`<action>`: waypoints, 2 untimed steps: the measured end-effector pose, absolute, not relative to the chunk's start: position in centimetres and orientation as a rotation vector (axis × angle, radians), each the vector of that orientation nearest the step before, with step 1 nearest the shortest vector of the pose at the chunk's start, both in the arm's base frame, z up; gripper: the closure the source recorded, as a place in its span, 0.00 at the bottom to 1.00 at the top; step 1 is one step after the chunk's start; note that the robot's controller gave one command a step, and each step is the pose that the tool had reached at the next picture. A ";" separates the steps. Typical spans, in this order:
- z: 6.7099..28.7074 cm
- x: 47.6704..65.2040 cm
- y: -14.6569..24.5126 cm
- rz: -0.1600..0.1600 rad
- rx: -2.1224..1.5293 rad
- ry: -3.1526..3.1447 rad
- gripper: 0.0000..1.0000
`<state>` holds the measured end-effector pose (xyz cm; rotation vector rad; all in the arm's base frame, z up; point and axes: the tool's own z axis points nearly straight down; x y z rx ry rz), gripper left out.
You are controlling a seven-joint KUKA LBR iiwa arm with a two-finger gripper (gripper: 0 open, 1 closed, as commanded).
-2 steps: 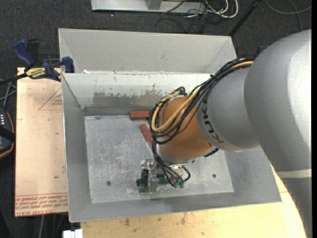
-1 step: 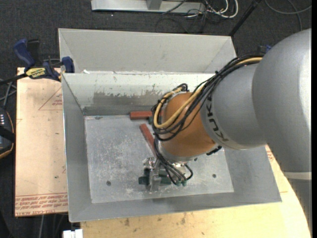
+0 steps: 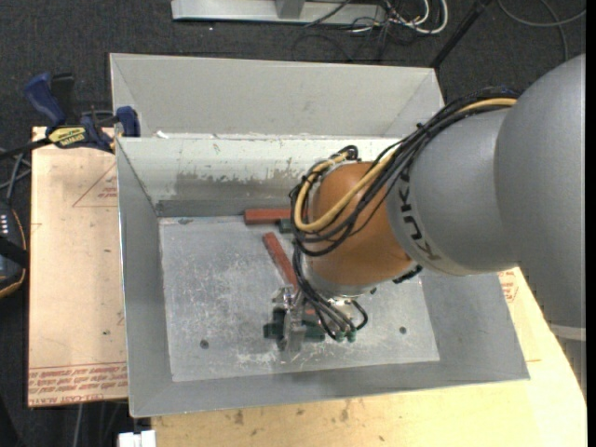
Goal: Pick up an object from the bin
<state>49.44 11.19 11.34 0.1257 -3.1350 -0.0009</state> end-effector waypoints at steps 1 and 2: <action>12.7 49.5 11.2 -0.002 0.126 -3.139 1.00; 14.6 49.4 11.2 -0.001 0.126 -3.137 1.00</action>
Offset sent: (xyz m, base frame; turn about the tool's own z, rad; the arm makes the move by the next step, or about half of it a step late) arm 0.0000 0.0000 0.0404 0.0000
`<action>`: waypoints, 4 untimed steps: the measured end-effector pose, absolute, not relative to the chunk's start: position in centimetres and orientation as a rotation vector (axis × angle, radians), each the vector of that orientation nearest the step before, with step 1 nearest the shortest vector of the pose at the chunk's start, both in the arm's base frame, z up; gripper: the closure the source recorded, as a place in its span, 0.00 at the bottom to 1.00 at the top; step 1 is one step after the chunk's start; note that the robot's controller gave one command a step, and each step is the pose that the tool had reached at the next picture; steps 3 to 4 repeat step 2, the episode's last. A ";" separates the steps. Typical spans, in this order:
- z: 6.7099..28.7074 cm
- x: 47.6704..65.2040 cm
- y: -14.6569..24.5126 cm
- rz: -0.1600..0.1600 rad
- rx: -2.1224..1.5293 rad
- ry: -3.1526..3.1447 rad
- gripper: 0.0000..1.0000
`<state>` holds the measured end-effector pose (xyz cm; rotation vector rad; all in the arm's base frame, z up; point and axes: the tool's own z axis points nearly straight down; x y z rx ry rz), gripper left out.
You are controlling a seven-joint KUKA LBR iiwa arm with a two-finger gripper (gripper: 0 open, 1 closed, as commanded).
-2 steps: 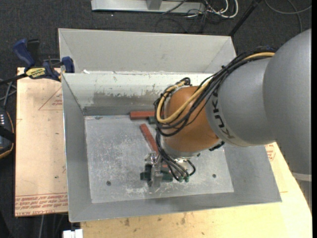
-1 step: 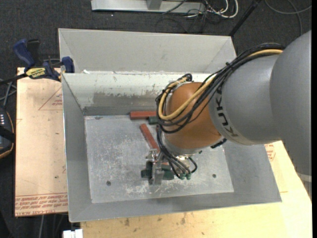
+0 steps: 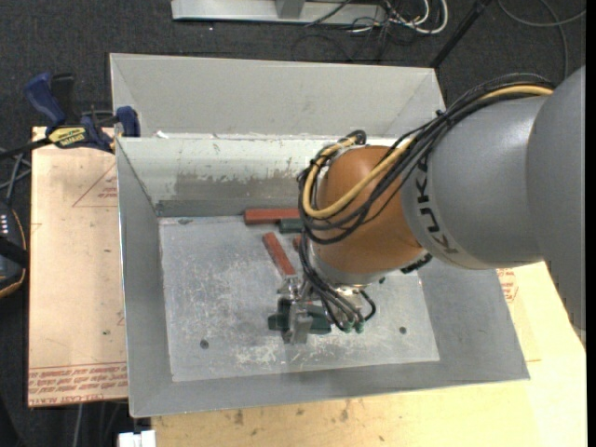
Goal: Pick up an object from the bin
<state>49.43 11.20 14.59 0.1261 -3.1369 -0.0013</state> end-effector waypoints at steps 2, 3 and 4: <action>16.9 49.6 11.2 -0.003 0.126 -3.142 1.00; 16.9 49.6 11.2 -0.003 0.126 -3.142 1.00; 16.9 49.6 11.2 -0.003 0.126 -3.142 1.00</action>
Offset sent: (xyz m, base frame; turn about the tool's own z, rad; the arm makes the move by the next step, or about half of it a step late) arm 0.0001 -0.0001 0.0328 0.0000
